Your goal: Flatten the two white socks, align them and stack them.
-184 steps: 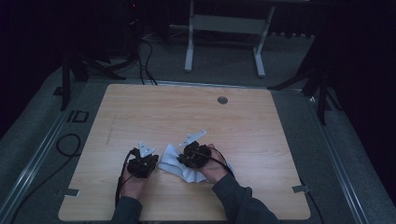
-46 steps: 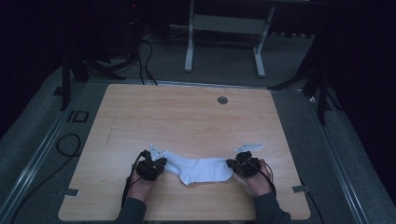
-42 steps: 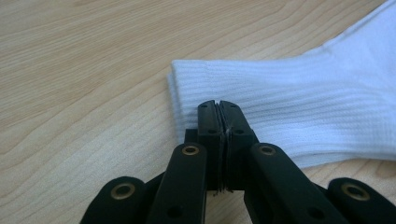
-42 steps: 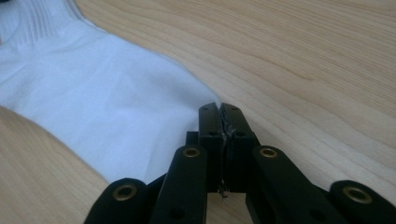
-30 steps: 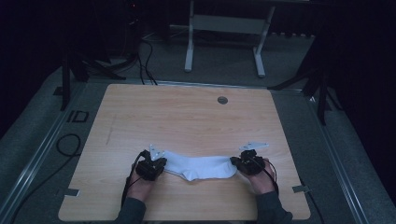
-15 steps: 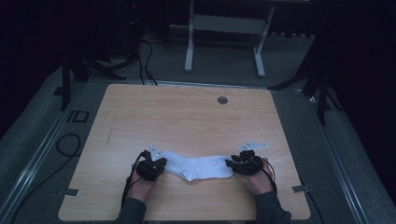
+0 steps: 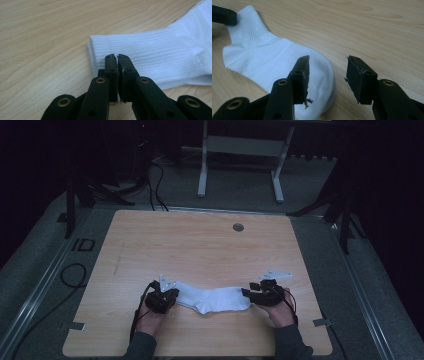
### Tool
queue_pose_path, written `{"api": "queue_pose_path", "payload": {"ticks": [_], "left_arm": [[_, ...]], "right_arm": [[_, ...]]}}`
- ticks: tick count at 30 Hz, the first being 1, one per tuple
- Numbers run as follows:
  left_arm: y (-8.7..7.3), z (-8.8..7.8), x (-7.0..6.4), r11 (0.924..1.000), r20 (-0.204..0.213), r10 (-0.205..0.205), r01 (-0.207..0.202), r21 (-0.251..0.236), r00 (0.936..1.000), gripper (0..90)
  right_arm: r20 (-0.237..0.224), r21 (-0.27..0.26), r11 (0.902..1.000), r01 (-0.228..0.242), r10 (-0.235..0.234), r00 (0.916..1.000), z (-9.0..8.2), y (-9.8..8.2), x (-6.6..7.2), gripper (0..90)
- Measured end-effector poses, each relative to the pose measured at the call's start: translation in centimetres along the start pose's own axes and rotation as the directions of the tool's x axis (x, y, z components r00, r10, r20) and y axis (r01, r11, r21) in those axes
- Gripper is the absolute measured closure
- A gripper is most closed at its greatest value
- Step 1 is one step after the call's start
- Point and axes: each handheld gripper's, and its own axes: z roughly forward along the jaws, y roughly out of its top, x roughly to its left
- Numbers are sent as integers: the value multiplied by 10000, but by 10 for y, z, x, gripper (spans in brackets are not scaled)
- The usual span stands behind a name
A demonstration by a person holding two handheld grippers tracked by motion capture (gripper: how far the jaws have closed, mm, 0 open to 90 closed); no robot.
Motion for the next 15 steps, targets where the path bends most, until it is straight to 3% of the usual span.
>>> {"api": "queue_pose_path", "payload": {"ticks": [15], "left_arm": [[2, -10, 6, 9983, 51, -83, 85, -578, 10000, 863]], "right_arm": [[170, 5, 9997, -238, 238, 9996, -2, -3, -8, 522]]}}
